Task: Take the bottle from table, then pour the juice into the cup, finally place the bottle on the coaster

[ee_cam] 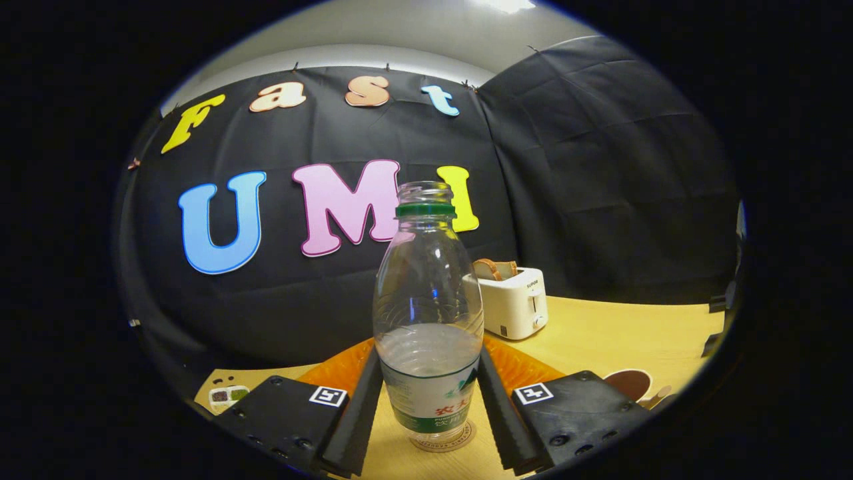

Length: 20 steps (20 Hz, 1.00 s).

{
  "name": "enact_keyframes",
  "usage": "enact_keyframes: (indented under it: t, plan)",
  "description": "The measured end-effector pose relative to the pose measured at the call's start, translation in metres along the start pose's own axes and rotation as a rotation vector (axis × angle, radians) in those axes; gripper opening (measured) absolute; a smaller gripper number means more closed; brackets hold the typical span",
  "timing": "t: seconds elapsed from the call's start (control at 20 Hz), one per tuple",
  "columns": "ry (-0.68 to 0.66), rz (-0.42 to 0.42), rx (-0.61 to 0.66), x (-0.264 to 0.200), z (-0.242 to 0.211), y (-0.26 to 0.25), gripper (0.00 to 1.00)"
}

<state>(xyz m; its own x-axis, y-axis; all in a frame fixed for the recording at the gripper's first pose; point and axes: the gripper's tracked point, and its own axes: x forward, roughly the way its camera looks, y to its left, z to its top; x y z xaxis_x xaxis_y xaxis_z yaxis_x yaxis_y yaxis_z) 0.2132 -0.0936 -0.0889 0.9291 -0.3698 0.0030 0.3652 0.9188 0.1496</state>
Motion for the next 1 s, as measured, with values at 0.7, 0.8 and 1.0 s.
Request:
enact_keyframes:
  t: [0.7, 0.8, 1.0]
  plan:
    - [0.014, -0.076, -0.152, 0.037, -0.072, 0.015, 0.77]
    - [0.015, -0.086, -0.166, 0.04, -0.077, 0.014, 0.77]
    - [0.04, -0.089, -0.165, 0.042, -0.093, 0.012, 0.77]
